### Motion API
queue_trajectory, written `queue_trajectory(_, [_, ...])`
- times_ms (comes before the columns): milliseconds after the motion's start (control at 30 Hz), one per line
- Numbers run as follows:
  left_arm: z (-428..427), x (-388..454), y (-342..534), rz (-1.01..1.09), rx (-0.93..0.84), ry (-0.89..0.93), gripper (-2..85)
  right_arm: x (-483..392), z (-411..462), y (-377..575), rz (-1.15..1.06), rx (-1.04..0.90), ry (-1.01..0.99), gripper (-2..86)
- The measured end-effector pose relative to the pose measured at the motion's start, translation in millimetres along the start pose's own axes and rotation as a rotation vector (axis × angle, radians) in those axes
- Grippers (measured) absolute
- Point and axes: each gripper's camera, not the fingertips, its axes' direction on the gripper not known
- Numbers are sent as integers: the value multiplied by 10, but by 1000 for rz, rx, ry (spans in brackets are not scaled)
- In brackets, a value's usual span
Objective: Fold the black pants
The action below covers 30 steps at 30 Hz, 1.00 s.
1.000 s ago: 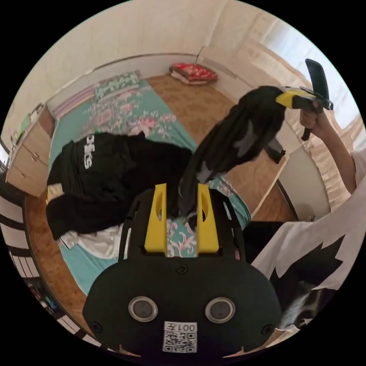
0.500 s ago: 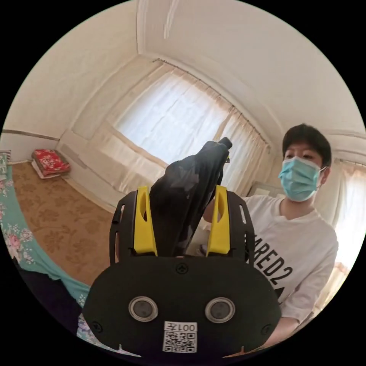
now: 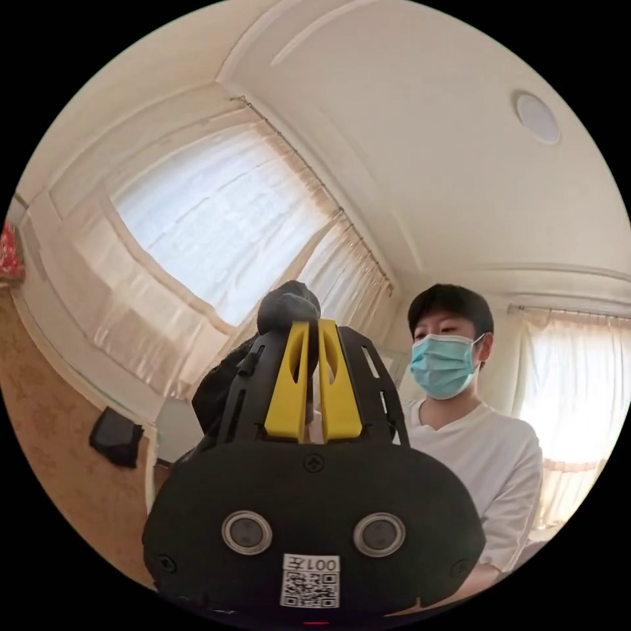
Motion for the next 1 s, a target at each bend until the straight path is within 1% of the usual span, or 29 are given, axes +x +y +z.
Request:
queue_trajectory(33, [87, 169, -147, 57, -57, -59, -12, -19, -68, 69, 16, -16, 50, 48])
queue_trajectory(100, [238, 398, -347, 125, -147, -115, -12, -98, -323, 395, 95, -42, 271, 101])
queue_trajectory(167, [452, 642, -558, 176, -249, -159, -12, -103, -497, 681, 177, -32, 373, 119])
queue_trajectory(233, [614, 787, -670, 208, -333, -175, -12, -18, -634, 991, 288, -16, 338, 125])
queue_trajectory(300, [771, 918, -746, 243, -408, -169, -12, 114, -661, 1425, 404, 5, 246, 130])
queue_trajectory(367, [943, 1063, -833, 256, -452, -133, -12, 213, -533, 1720, 482, -47, 215, 137])
queue_trajectory(433, [1050, 1150, -898, 246, -471, -92, -12, 313, -361, 1984, 550, -72, 106, 145])
queue_trajectory(467, [1121, 1208, -938, 239, -492, -62, -12, 389, -261, 2144, 598, -30, -25, 149])
queue_trajectory(500, [1156, 1238, -955, 236, -502, -55, -12, 471, -190, 2286, 640, 58, -174, 152])
queue_trajectory(533, [1223, 1308, -983, 238, -529, -53, -12, 518, -163, 2351, 659, 109, -248, 152])
queue_trajectory(600, [1315, 1430, -1008, 251, -571, -85, -12, 736, -55, 2553, 700, 295, -529, 152])
queue_trajectory(633, [1374, 1519, -1012, 263, -600, -110, -13, 796, -11, 2588, 705, 321, -598, 152])
queue_trajectory(667, [1430, 1611, -1008, 277, -624, -132, -13, 889, 98, 2619, 689, 330, -727, 151])
queue_trajectory(700, [1455, 1656, -1003, 283, -630, -145, -13, 942, 227, 2612, 668, 286, -814, 149])
queue_trajectory(767, [1520, 1806, -978, 303, -627, -205, -14, 945, 404, 2558, 617, 226, -916, 140])
queue_trajectory(833, [1510, 1852, -960, 267, -593, -266, -14, 916, 495, 2509, 552, 267, -1030, 104])
queue_trajectory(867, [1483, 1874, -935, 235, -560, -287, -13, 909, 481, 2501, 501, 363, -1104, 57])
queue_trajectory(900, [1469, 1888, -917, 218, -543, -294, -13, 928, 414, 2523, 477, 498, -1161, 37])
queue_trajectory(933, [1439, 1926, -873, 188, -511, -314, -13, 946, 369, 2541, 482, 559, -1179, 28])
queue_trajectory(967, [1414, 1985, -818, 167, -486, -350, -13, 992, 235, 2582, 490, 667, -1186, 20])
queue_trajectory(1000, [1404, 2023, -786, 161, -475, -376, -13, 1043, 46, 2611, 499, 719, -1128, 14])
